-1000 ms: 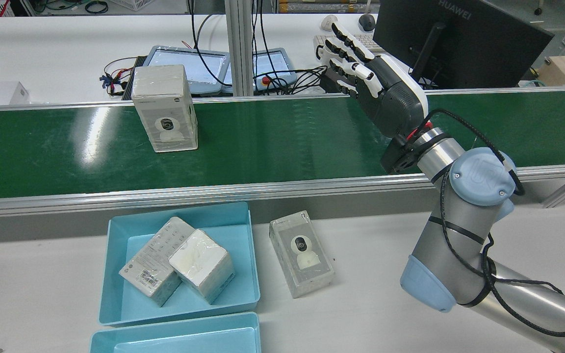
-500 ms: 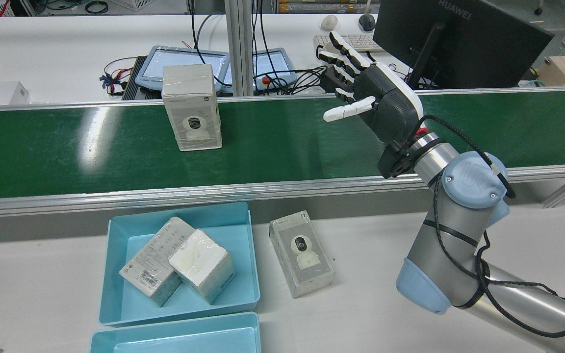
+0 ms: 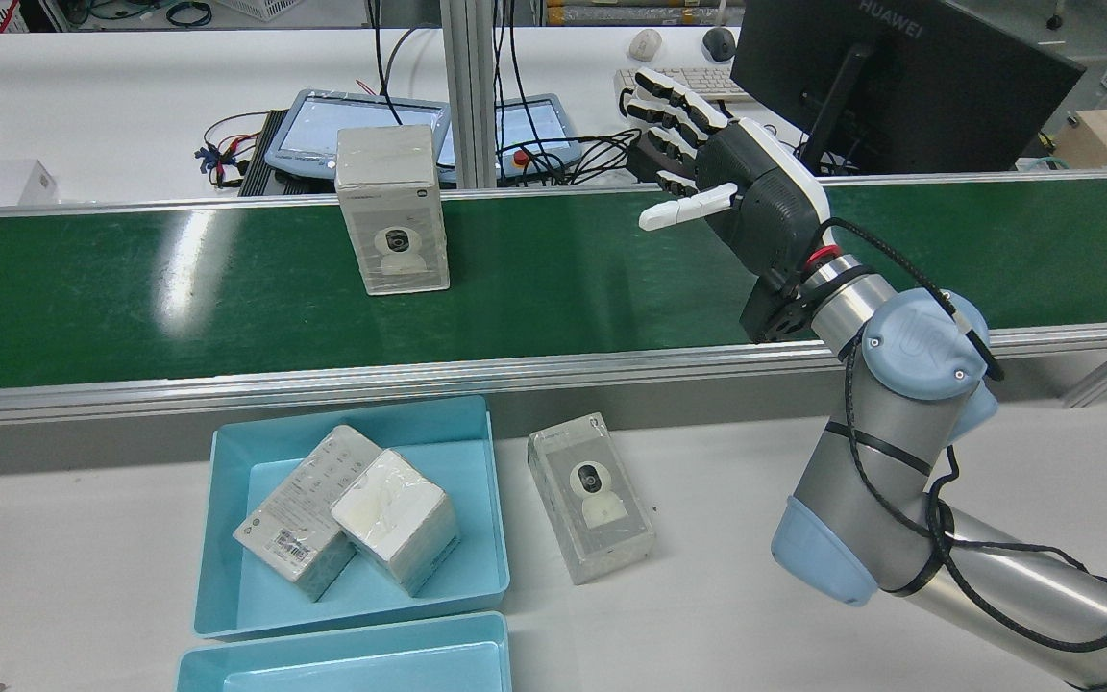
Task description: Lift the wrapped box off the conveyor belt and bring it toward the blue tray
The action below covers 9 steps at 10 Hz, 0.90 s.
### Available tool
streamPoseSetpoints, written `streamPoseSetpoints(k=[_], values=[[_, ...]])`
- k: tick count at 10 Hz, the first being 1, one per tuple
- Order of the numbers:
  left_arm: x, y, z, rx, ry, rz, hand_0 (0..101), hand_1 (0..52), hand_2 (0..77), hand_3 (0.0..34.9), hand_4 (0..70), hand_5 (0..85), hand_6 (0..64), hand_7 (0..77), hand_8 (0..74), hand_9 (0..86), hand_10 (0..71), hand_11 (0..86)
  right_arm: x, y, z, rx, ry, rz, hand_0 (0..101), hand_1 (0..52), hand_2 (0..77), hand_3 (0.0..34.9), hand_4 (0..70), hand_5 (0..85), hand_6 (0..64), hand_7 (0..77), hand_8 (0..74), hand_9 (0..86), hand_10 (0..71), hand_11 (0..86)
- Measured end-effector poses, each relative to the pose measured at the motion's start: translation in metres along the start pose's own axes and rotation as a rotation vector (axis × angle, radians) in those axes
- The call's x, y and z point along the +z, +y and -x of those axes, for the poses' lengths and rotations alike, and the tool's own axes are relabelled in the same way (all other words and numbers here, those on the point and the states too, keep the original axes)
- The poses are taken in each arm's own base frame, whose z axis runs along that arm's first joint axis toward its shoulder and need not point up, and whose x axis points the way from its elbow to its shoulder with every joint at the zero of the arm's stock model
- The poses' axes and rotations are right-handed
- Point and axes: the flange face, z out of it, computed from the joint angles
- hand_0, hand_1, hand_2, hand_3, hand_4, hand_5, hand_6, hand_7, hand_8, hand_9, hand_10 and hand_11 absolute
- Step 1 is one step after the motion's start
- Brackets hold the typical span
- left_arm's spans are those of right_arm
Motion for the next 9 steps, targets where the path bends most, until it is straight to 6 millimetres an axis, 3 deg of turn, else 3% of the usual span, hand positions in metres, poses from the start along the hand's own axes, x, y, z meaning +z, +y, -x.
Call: streamPoseSetpoints(k=[2,3,9], values=[[0.0,0.0,0.0,0.0,0.0,0.0,0,0.0,1.1,0.0,0.0,0.5,0.0,0.5,0.0,0.0,0.5,0.0,0.0016,-0.0032,-0.0009,-0.004,0.001,-0.007,46,9.3,7.6,30.4,12.0,9.3,0.0,21.3,2.2,7.6,3.3,4.9],[0.0,0.0,0.0,0.0,0.0,0.0,0,0.0,1.1,0.0,0.0,0.5,0.0,0.5,0.0,0.0,0.5,0.0,0.0019,-0.0042,-0.0014,-0.005,0.001,-0.009,46,11.5,10.4,30.5,13.1,10.4,0.0,21.3,2.2,7.6,2.2,4.9],[0.0,0.0,0.0,0.0,0.0,0.0,0,0.0,0.5,0.0,0.0,0.5,0.0,0.5,0.0,0.0,0.5,0.0,0.0031,-0.0103,0.0018,-0.013,-0.003,-0.022,46,10.9,10.9,30.3,14.2,13.6,0.0,22.4,1.6,7.6,2.7,4.9]])
